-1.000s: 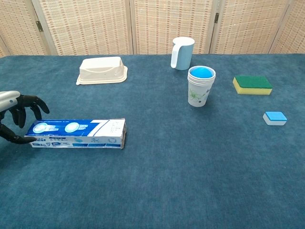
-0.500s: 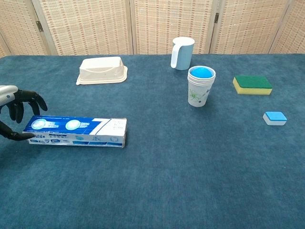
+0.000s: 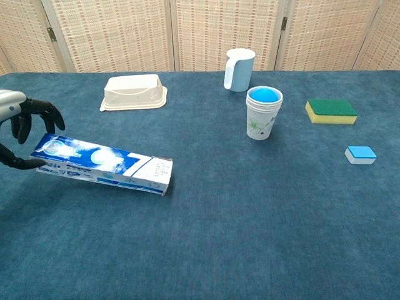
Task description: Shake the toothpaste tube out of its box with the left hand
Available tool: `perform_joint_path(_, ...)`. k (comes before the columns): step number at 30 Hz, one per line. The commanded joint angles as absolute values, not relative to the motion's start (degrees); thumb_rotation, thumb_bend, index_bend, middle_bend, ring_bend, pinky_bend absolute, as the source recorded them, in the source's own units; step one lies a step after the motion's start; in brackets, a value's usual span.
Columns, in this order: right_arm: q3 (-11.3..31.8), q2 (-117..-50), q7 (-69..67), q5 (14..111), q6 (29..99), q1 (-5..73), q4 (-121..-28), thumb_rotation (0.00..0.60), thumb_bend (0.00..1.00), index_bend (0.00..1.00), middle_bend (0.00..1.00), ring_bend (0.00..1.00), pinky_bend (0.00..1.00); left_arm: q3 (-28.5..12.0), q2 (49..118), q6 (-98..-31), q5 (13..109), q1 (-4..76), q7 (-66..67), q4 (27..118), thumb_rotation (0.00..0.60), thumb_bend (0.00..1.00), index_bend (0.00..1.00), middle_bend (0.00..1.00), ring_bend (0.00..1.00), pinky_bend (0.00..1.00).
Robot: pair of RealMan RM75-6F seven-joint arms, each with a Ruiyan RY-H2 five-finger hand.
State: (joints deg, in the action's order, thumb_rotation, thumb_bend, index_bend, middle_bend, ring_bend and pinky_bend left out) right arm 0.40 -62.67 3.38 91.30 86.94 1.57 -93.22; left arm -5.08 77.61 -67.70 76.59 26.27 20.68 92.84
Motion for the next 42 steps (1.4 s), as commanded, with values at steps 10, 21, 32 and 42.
perform_joint_path(10, 0.5, -62.7, 3.3, 91.3, 87.1, 1.6, -93.1, 0.600, 0.18, 0.00, 0.00, 0.00, 0.00, -8.1, 74.7, -65.9, 72.3, 30.8, 35.6, 100.1, 0.600, 0.25, 0.36, 0.48, 0.59, 0.52)
perform_joint_path(21, -0.1, -62.8, 3.4, 92.5, 87.4, 1.5, -93.3, 0.600, 0.18, 0.00, 0.00, 0.00, 0.00, -8.4, 76.4, -68.3, 64.5, 34.8, 57.5, 105.6, 0.600, 0.25, 0.35, 0.48, 0.58, 0.51)
perform_joint_path(32, -0.3, -63.3, 4.9, 92.5, 86.2, 2.0, -93.4, 0.600, 0.18, 0.00, 0.00, 0.00, 0.00, -8.8, 73.2, -69.0, 65.5, 38.5, 63.7, 103.1, 0.600, 0.25, 0.35, 0.48, 0.58, 0.51)
perform_joint_path(42, -0.5, -63.1, 4.8, 92.9, 86.9, 1.7, -93.6, 0.600, 0.18, 0.00, 0.00, 0.00, 0.00, -8.7, 69.5, -71.4, 65.3, 41.8, 77.0, 107.2, 0.600, 0.25, 0.35, 0.48, 0.58, 0.50)
